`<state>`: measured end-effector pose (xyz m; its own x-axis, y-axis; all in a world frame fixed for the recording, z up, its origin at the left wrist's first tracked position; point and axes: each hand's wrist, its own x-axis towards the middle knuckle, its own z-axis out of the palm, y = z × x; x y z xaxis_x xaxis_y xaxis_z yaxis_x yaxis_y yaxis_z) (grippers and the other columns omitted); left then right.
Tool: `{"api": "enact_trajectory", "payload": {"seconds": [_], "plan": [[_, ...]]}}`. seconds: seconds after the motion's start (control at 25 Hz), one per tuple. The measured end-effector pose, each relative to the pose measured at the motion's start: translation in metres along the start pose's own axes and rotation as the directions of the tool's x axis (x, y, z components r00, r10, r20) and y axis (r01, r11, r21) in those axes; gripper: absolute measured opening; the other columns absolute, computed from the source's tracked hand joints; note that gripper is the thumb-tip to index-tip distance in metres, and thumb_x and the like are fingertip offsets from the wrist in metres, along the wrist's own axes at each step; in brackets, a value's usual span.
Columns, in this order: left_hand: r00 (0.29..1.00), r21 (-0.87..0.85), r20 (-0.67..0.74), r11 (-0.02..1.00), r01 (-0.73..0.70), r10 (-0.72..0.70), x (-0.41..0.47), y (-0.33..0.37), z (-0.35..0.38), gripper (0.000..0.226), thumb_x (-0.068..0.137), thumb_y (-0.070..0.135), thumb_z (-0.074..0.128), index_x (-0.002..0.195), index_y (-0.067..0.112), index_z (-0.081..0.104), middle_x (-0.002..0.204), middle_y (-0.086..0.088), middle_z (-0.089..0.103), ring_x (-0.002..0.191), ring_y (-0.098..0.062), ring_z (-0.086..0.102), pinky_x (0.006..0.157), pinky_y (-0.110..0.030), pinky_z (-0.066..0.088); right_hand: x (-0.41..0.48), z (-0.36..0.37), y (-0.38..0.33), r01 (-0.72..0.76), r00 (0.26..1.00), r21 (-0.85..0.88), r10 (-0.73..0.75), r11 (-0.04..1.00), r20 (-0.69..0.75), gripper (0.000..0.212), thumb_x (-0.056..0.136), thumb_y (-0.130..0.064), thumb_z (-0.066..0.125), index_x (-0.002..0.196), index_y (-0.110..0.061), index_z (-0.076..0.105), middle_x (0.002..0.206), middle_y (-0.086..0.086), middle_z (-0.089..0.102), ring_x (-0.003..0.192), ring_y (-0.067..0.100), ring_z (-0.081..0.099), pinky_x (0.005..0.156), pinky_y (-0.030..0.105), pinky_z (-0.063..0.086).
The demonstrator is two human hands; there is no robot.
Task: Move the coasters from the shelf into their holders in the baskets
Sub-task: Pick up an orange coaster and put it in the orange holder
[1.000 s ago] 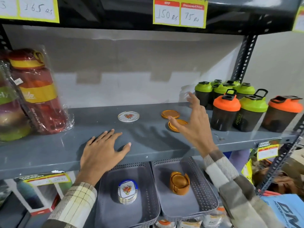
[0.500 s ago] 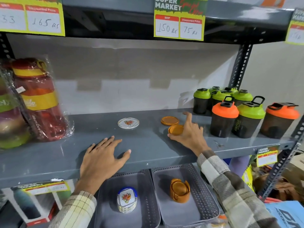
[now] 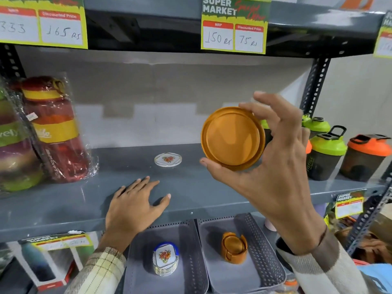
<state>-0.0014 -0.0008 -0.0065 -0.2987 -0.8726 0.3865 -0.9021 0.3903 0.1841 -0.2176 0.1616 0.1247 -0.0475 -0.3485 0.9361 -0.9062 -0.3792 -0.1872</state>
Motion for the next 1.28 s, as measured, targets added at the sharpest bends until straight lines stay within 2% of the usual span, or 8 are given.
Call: {"api": "enact_trajectory", "payload": {"seconds": [0.12, 0.24, 0.4, 0.64, 0.76, 1.04, 1.16, 1.28], "plan": [[1.000, -0.001, 0.019, 1.000, 0.004, -0.004, 0.002, -0.001, 0.000, 0.076, 0.081, 0.079, 0.026, 0.145, 0.040, 0.039, 0.160, 0.013, 0.030, 0.147, -0.007, 0.024, 0.121, -0.039, 0.018, 0.003, -0.011, -0.015, 0.007, 1.000, 0.065, -0.007, 0.998, -0.001, 0.098, 0.063, -0.065, 0.084, 0.136, -0.033, 0.027, 0.136, -0.005, 0.059, 0.123, 0.027, 0.060, 0.103, 0.040, 0.040], [1.000, -0.003, 0.023, 1.000, 0.000, 0.000, 0.002, -0.001, 0.001, 0.078, 0.081, 0.080, 0.024, 0.146, 0.040, 0.038, 0.160, 0.013, 0.029, 0.147, -0.008, 0.023, 0.121, -0.040, 0.018, 0.002, -0.012, -0.014, -0.010, 1.000, 0.127, 0.010, 0.992, 0.004, 0.102, 0.061, -0.060, 0.091, 0.136, -0.032, 0.027, 0.136, -0.004, 0.060, 0.124, 0.024, 0.061, 0.095, 0.054, 0.048], [1.000, -0.013, -0.026, 1.000, -0.002, 0.001, 0.000, -0.002, 0.003, 0.076, 0.079, 0.079, 0.031, 0.141, 0.038, 0.049, 0.154, 0.009, 0.042, 0.144, -0.010, 0.034, 0.118, -0.041, 0.025, -0.002, -0.012, -0.002, -0.095, 0.995, 0.314, 0.098, 0.945, 0.007, 0.109, 0.063, -0.059, 0.092, 0.146, -0.024, 0.031, 0.134, -0.005, 0.063, 0.122, 0.013, 0.063, 0.091, 0.034, 0.058], [0.997, -0.015, -0.071, 1.000, -0.021, 0.020, -0.001, -0.005, 0.007, 0.075, 0.078, 0.078, 0.033, 0.136, 0.036, 0.055, 0.150, 0.009, 0.048, 0.140, -0.011, 0.040, 0.116, -0.042, 0.030, -0.023, -0.004, 0.016, -0.238, 0.961, 0.784, 0.257, 0.574, 0.103, 0.084, 0.067, -0.044, 0.093, 0.139, -0.020, 0.056, 0.131, 0.001, 0.065, 0.116, 0.016, 0.066, 0.093, 0.025, 0.056], [0.999, -0.028, -0.041, 0.999, -0.020, 0.018, 0.003, -0.007, 0.009, 0.078, 0.079, 0.081, 0.028, 0.139, 0.038, 0.050, 0.153, 0.010, 0.043, 0.143, -0.010, 0.035, 0.118, -0.042, 0.026, -0.040, -0.001, 0.018, -0.213, 0.958, 0.895, 0.265, 0.393, 0.111, 0.082, 0.069, -0.039, 0.094, 0.134, -0.013, 0.051, 0.135, 0.009, 0.063, 0.126, 0.023, 0.063, 0.097, 0.030, 0.055], [1.000, 0.003, -0.014, 1.000, 0.000, 0.000, 0.004, -0.006, 0.008, 0.080, 0.077, 0.083, 0.025, 0.141, 0.040, 0.046, 0.155, 0.010, 0.040, 0.144, -0.011, 0.033, 0.118, -0.043, 0.027, -0.062, 0.004, 0.015, -0.184, 0.964, 0.921, 0.245, 0.344, 0.101, 0.081, 0.074, -0.038, 0.090, 0.129, -0.012, 0.037, 0.137, -0.005, 0.064, 0.128, 0.014, 0.060, 0.103, 0.027, 0.051], [0.999, -0.014, -0.038, 1.000, -0.009, 0.009, 0.002, -0.004, 0.006, 0.078, 0.077, 0.081, 0.029, 0.139, 0.038, 0.050, 0.153, 0.008, 0.044, 0.143, -0.012, 0.037, 0.116, -0.044, 0.029, -0.072, 0.000, 0.018, -0.252, 0.940, 0.920, 0.302, 0.299, 0.160, 0.089, 0.062, -0.014, 0.095, 0.131, -0.014, 0.040, 0.145, 0.008, 0.060, 0.131, 0.021, 0.060, 0.099, 0.030, 0.054], [1.000, -0.016, -0.011, 1.000, -0.014, 0.013, 0.001, -0.003, 0.003, 0.078, 0.080, 0.080, 0.028, 0.141, 0.036, 0.048, 0.155, 0.009, 0.040, 0.144, -0.012, 0.034, 0.117, -0.043, 0.026, -0.098, -0.007, 0.027, -0.418, 0.836, 0.861, 0.494, 0.289, 0.240, 0.085, 0.060, 0.007, 0.084, 0.132, -0.028, 0.054, 0.125, -0.006, 0.072, 0.108, 0.010, 0.070, 0.085, 0.024, 0.059]]}}
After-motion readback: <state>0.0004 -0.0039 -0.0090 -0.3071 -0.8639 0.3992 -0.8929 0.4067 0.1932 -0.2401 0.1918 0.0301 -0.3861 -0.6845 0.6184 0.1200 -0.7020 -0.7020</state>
